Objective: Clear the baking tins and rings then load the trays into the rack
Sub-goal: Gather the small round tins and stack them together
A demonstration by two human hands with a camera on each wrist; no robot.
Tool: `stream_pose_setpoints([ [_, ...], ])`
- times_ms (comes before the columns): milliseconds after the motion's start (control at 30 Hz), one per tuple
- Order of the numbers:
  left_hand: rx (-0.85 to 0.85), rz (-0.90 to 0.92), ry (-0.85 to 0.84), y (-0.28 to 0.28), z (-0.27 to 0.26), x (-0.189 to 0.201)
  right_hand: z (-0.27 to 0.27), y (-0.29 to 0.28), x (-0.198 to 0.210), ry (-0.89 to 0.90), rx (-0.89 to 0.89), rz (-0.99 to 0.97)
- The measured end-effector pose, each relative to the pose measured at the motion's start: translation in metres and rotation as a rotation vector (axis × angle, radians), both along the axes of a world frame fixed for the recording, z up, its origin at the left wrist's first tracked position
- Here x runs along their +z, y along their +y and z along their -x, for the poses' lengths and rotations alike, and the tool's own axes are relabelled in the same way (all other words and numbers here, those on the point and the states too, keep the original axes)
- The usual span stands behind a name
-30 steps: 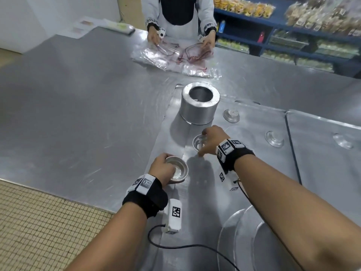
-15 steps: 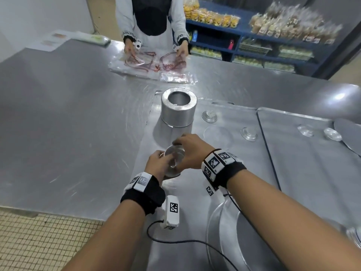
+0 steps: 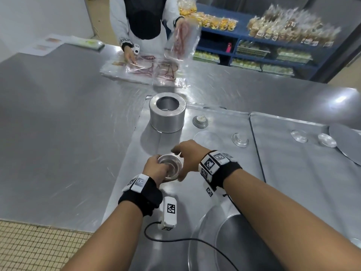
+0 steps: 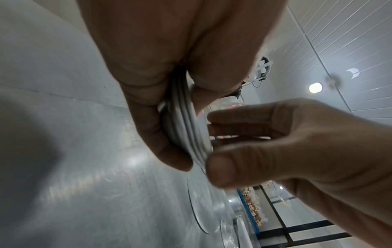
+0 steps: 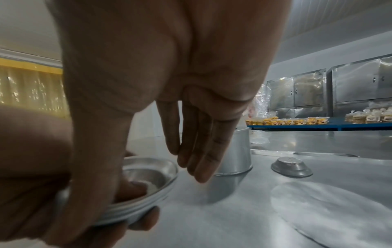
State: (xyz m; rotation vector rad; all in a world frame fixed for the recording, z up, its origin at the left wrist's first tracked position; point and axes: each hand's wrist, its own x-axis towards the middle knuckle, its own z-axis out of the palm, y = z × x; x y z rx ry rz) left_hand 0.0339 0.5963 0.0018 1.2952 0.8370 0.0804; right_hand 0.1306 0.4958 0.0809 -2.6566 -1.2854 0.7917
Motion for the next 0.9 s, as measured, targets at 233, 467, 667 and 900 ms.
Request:
stream_pose_setpoints([
  [233, 0.021, -0.051, 0.04, 0.016, -0.033, -0.06, -0.092, -0.008, -0.023, -0.081, -0.095, 0.057],
  [467, -0.02, -0.112, 0.082, 0.021, -0.058, -0.063, -0.183, 0.001, -0.067, -0.259, -0.261, 0.03],
  [667, -0.067, -0.2, 0.095, 0.017, -0.07, -0.039, -0.233, 0.023, -0.102, -0.311, -0.399, 0.017],
  [900, -0.133, -0.256, 0.1, 0.02, -0.076, -0.04, -0.258, 0.031, -0.122, -0.31, -0.388, 0.046],
])
